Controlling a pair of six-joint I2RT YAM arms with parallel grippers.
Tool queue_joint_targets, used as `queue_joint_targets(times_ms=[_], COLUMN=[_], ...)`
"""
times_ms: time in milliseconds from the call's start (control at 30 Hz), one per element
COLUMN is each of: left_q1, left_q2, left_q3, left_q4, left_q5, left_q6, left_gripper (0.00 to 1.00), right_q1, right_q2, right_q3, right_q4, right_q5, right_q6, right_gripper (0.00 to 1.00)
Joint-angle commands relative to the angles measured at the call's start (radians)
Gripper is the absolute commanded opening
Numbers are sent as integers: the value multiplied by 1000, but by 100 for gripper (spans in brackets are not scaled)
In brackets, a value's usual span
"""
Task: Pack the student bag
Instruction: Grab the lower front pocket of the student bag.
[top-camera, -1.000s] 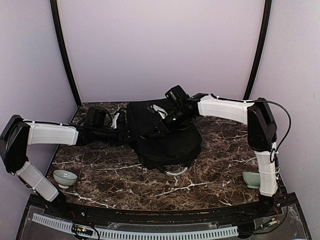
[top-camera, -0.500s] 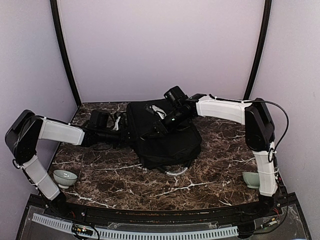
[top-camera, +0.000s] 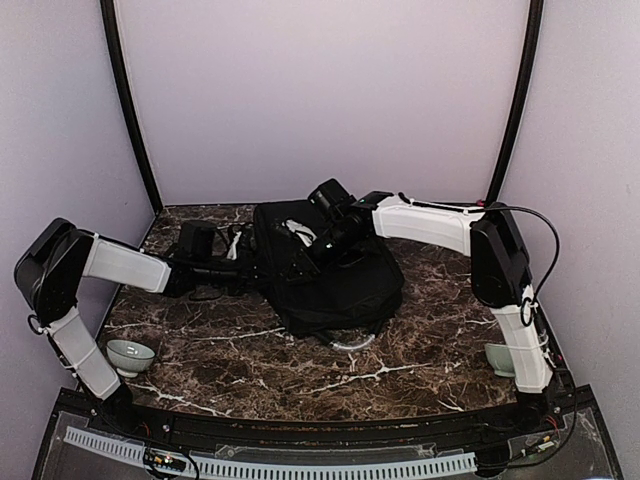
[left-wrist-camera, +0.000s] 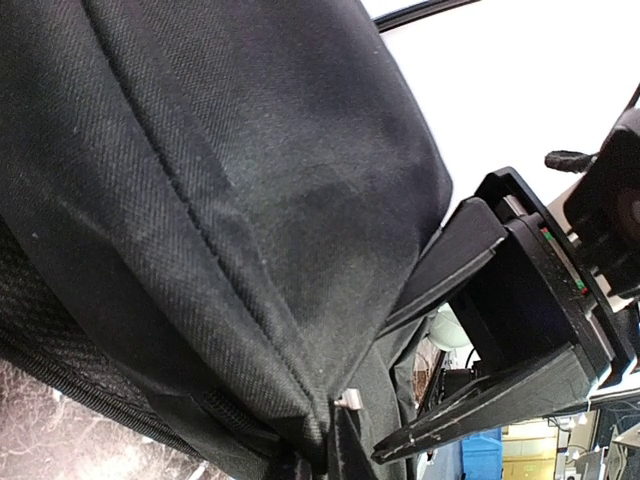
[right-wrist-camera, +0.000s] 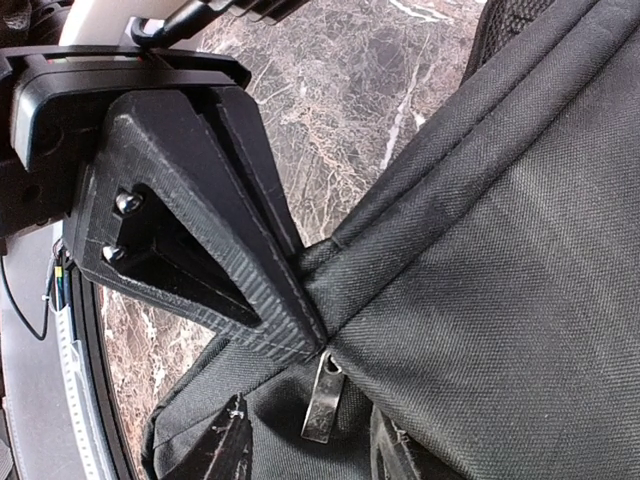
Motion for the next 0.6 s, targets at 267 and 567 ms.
queue_joint_targets(times_ms=[267,567], left_q1=[-7,-6], left_q2=[-54,-62], left_q3=[-13,-7], left_q4=[178,77], left_q5=[143,92], left_q6=[37,86], left_gripper=[0,0], right_q1=[13,-30], right_q2=[33,-53], right_q3=[57,-27], right_q4=[30,30], right_q5=[107,134], right_q6=[7,-10], right_gripper=[22,0])
